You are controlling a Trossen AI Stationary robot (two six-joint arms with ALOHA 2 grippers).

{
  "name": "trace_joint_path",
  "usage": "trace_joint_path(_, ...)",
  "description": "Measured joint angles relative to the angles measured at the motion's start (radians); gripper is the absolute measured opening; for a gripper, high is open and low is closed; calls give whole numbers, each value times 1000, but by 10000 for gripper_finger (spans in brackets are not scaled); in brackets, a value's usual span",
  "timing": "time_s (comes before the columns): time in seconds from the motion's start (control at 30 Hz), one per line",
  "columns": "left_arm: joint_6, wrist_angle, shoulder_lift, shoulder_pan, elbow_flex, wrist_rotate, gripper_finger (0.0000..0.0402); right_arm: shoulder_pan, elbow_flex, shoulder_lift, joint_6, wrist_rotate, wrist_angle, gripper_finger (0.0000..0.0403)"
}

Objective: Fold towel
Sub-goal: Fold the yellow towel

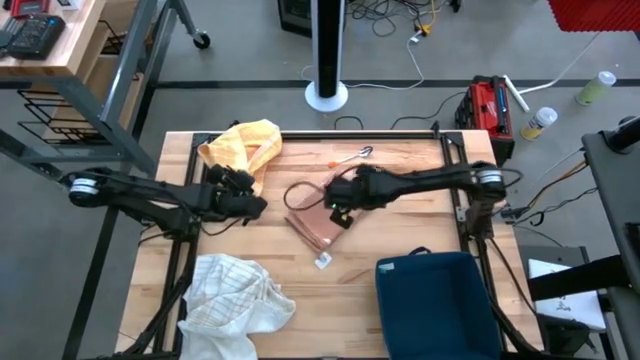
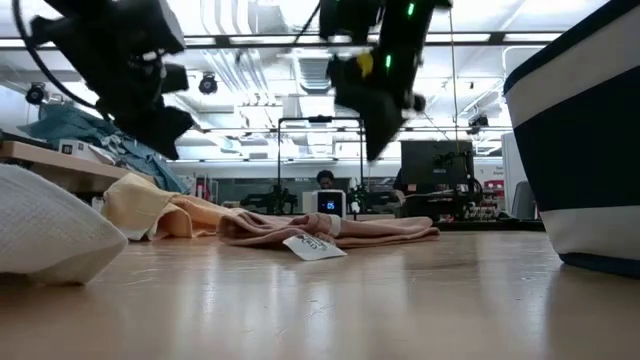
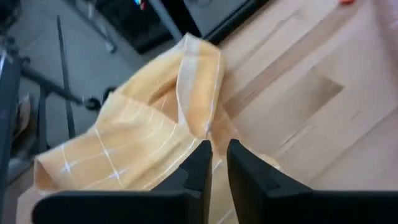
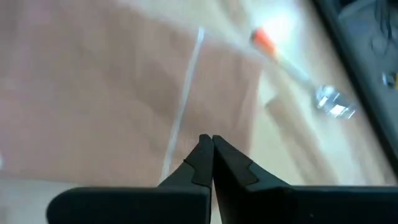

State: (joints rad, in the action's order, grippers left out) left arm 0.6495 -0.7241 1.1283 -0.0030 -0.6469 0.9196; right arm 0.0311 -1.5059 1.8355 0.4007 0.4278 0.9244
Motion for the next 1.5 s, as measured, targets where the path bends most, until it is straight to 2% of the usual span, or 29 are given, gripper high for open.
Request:
trace_joint_path(0.33, -5, 37, 111, 198, 11, -71, 107, 0, 0, -224, -189, -8, -183, 0)
trace_joint_path(0.47, -8, 68, 185, 245, 24, -102, 129, 6, 0, -248, -248, -8, -203, 0)
trace_joint_path(0.67, -27, 95, 302, 256, 34, -139, 145, 27, -6, -246, -389, -8, -272, 0)
trace_joint_path(0.73, -36, 117, 346, 255, 35, -205, 139, 40, -7, -243, -423, -8, -299, 0)
trace_joint_path(0.8, -47, 124, 373, 252, 42, -233, 115, 47, -7, -240, -440, -8, -317, 0)
trace_joint_path(0.93, -106, 152, 405, 253, 42, -255, 24, 64, -7, -236, -466, -8, -323, 0)
trace_joint_path(0.97, -114, 158, 405, 253, 42, -256, 13, 69, -7, -235, -473, -8, -329, 0)
trace_joint_path(1.17, -120, 162, 319, 240, 32, -292, 2, 92, -15, -233, -491, -14, -331, 0)
trace_joint_path(1.27, -134, 161, 218, 212, -2, -322, 1, 93, -31, -241, -449, -55, -329, 0)
trace_joint_path(1.5, -189, 163, -71, 104, -99, -311, 0, 92, -38, -285, -467, -118, -269, 0)
